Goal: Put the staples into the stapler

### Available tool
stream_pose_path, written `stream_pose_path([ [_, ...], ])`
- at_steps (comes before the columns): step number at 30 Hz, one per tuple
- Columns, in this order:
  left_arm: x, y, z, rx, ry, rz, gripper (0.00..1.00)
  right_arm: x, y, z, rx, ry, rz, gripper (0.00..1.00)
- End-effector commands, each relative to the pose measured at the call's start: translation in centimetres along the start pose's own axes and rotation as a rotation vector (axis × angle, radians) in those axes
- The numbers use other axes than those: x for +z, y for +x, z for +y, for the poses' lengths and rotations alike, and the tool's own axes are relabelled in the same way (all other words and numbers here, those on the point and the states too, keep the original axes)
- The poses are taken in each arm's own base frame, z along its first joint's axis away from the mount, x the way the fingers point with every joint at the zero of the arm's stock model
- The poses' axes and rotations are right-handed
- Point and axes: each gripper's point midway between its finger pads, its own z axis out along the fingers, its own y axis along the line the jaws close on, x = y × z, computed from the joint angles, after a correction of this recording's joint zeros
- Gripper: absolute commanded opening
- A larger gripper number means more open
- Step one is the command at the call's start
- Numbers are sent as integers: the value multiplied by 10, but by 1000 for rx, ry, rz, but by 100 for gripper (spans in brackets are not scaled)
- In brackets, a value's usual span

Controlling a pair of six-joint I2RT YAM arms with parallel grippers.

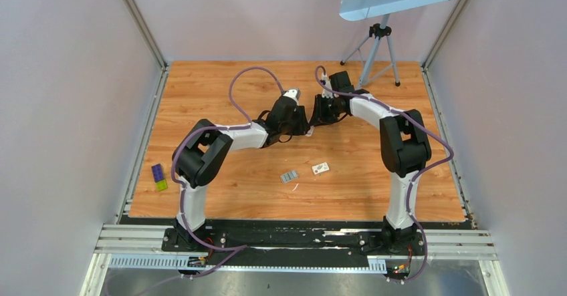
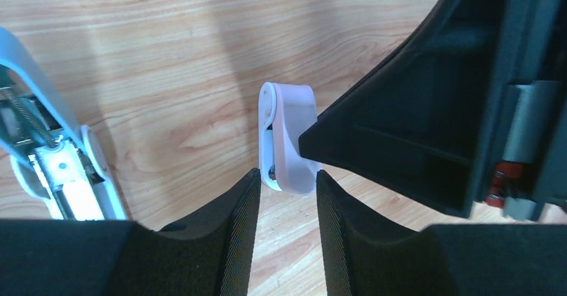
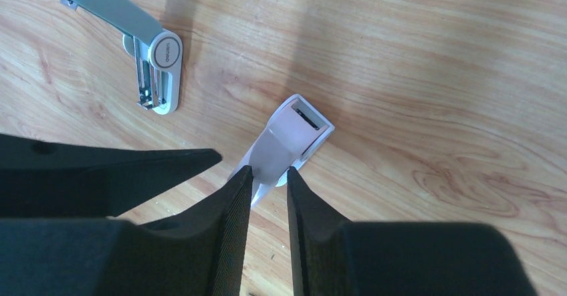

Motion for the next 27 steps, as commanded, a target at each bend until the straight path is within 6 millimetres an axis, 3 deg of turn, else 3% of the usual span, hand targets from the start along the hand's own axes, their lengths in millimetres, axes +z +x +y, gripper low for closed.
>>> stream_pose_path([
  [1,13,34,13,-34,-9,71,35,14,65,-25,28,144,165,27],
  [6,15,74,40,-61,-107,160,21,13,72,-35,24,184,171,26],
  [9,13,78,43,-71,-111,165,22,12,67,-33,11,176,154,26],
  [15,4,34,26,-63,-70,90,36,4,35,-5,-31,78,86,27],
  [21,-31,-29,13,-2,-66,-13,52,-35,-5,27,-100,34,-24,37],
  [26,-70,-59,20,86,-154,-48,63,-55,-2,32,-105,47,-49,55],
  [27,-78,-62,22,103,-170,-51,69,-59,0,32,-110,56,-51,60],
])
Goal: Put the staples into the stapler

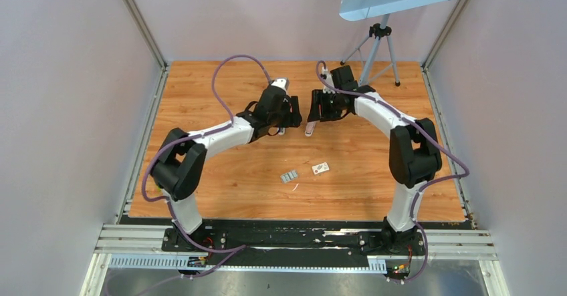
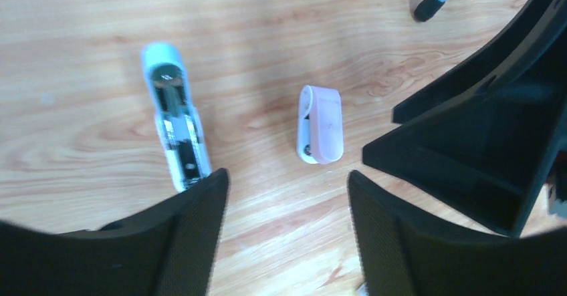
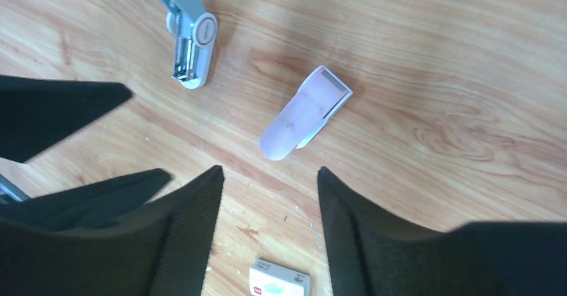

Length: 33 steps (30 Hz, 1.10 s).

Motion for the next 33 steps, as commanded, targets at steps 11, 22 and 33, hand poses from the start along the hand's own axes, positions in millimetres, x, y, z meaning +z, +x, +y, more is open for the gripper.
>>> stream_pose_path([
  [11,-112,-25,41,115,-145,6,100,-63,64,19,-189,119,25,100],
  [22,-146,53,64,14,-75,91,92,-53,115,55,-276,122,89,80],
  [33,-171,91,75,-113,-39,53,79,-25,157,102,-331,88,144,46],
])
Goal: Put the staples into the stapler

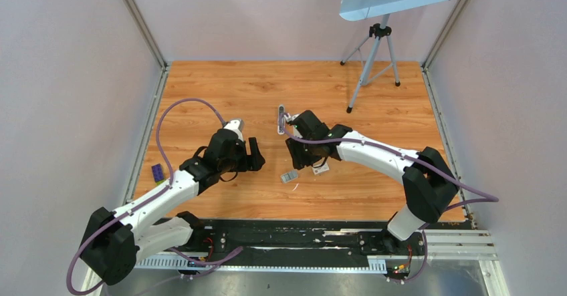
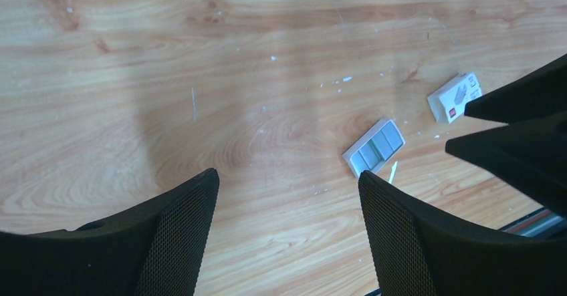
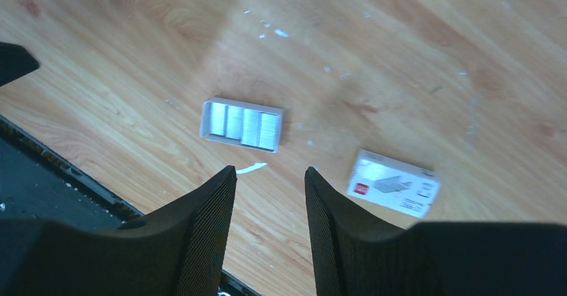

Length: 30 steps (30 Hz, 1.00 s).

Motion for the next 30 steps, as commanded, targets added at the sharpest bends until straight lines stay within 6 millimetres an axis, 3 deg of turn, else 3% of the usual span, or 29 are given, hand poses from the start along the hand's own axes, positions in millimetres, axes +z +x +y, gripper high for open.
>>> stream_pose_path([
  [1,-1,11,2,-56,23,-1,78,13,15,20,-19,18,36,46],
  [11,5,38,-7,-125,119,51,63,30,28,39,-43,9,84,45],
  [19,14,38,-15,-150,176,26,57,32,11,29,-45,43,47,44],
  [30,31,58,-25,-251,258,75,43,35,12,33,-23,9,58,38],
])
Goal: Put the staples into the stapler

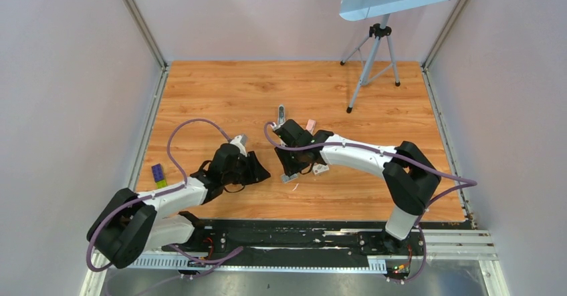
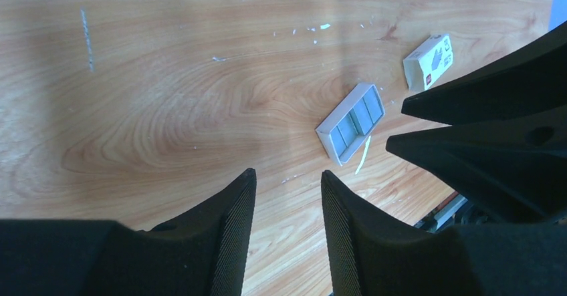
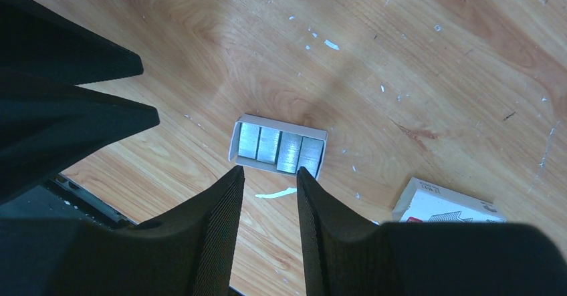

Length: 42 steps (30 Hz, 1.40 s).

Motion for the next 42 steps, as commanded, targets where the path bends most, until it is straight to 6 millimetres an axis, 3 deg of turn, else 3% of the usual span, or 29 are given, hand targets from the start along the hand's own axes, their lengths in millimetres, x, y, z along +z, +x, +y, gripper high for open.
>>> stream_pose_path([
  [1,5,-3,-12,-38,74,-19,42,2,0,-1,31,-10,7,38],
  [7,9,1,-13,-84,101,-23,36,10,3,2,85,-61,6,37],
  [42,23,17,-25,-141,155,23,29,25,20,-11,123,-53,26,38],
])
